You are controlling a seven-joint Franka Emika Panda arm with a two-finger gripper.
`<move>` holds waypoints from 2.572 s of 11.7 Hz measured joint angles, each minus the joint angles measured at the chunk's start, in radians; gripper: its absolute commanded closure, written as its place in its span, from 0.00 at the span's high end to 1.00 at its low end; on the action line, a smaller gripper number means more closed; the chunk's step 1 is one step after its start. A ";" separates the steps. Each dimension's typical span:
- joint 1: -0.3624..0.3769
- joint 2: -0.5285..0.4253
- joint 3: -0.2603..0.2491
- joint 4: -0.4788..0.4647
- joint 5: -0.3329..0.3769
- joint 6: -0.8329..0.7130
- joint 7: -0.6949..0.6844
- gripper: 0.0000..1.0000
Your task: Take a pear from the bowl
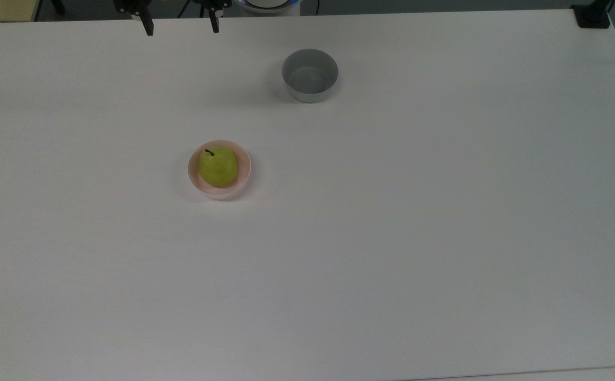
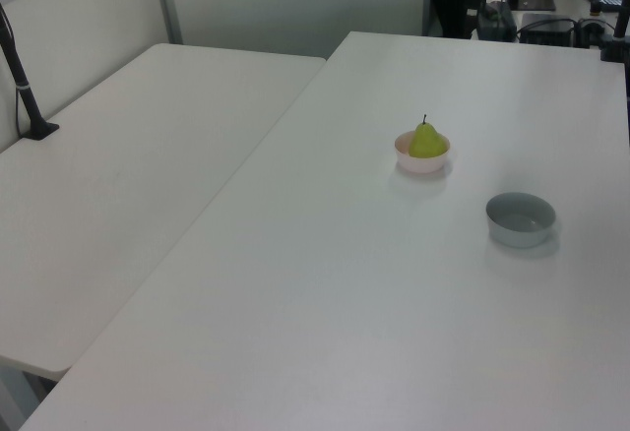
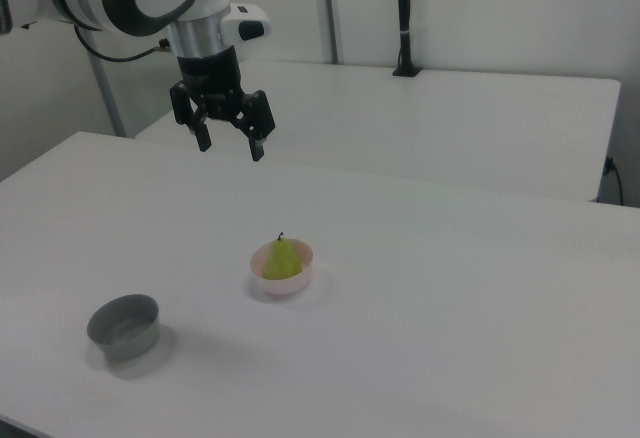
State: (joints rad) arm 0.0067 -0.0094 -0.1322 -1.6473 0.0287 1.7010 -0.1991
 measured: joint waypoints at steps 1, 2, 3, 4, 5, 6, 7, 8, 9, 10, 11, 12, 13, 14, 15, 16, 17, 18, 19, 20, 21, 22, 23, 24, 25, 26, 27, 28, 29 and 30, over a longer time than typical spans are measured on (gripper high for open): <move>0.000 0.000 0.000 0.000 0.000 0.000 0.000 1.00; 0.000 0.000 0.000 0.000 0.000 0.000 0.000 1.00; 0.000 0.000 0.000 0.000 0.000 0.000 0.000 1.00; 0.000 0.000 0.000 0.000 0.000 0.000 0.000 1.00; 0.000 0.000 0.000 0.000 0.000 0.000 0.000 1.00; 0.001 0.000 0.000 0.000 0.000 0.000 0.000 1.00; 0.001 0.000 0.000 0.000 0.000 0.000 0.000 1.00; 0.001 0.000 0.000 0.000 0.000 0.000 0.000 1.00; 0.001 0.000 0.000 0.000 0.000 0.000 0.000 1.00; 0.001 0.000 0.000 0.000 0.000 0.000 0.000 1.00; 0.001 0.000 0.000 0.000 0.000 0.000 -0.004 1.00; 0.001 0.000 0.000 0.000 0.000 0.000 -0.023 1.00; 0.001 0.000 0.000 0.000 0.000 -0.001 -0.057 1.00; 0.001 0.000 -0.001 0.000 0.000 -0.002 -0.102 1.00; 0.001 0.000 -0.005 0.000 0.000 -0.003 -0.151 1.00; 0.001 0.000 -0.011 0.000 0.000 -0.004 -0.188 1.00; 0.000 0.001 -0.014 0.000 0.000 -0.005 -0.217 1.00; 0.000 0.002 -0.015 0.000 0.000 -0.007 -0.244 1.00; 0.000 0.003 -0.015 0.000 0.000 -0.007 -0.260 1.00; 0.000 0.004 -0.015 0.000 0.000 -0.008 -0.266 1.00; 0.000 0.004 -0.015 0.000 -0.004 -0.009 -0.269 1.00; 0.000 0.004 -0.015 0.000 -0.014 -0.015 -0.270 1.00; 0.000 0.005 -0.015 -0.004 -0.021 -0.022 -0.271 1.00; 0.000 0.008 -0.015 -0.012 -0.023 -0.023 -0.272 1.00; 0.000 0.016 -0.015 -0.021 -0.023 -0.023 -0.275 1.00; 0.000 0.028 -0.015 -0.028 -0.023 -0.018 -0.280 1.00; 0.001 0.042 -0.015 -0.037 -0.023 0.000 -0.283 1.00; 0.001 0.060 -0.015 -0.046 -0.023 0.025 -0.283 1.00; 0.001 0.089 -0.015 -0.053 -0.023 0.066 -0.283 1.00; 0.002 0.107 -0.015 -0.066 -0.017 0.104 -0.283 1.00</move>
State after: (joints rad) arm 0.0090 0.0978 -0.1471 -1.7137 0.0113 1.8054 -0.4823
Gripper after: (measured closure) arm 0.000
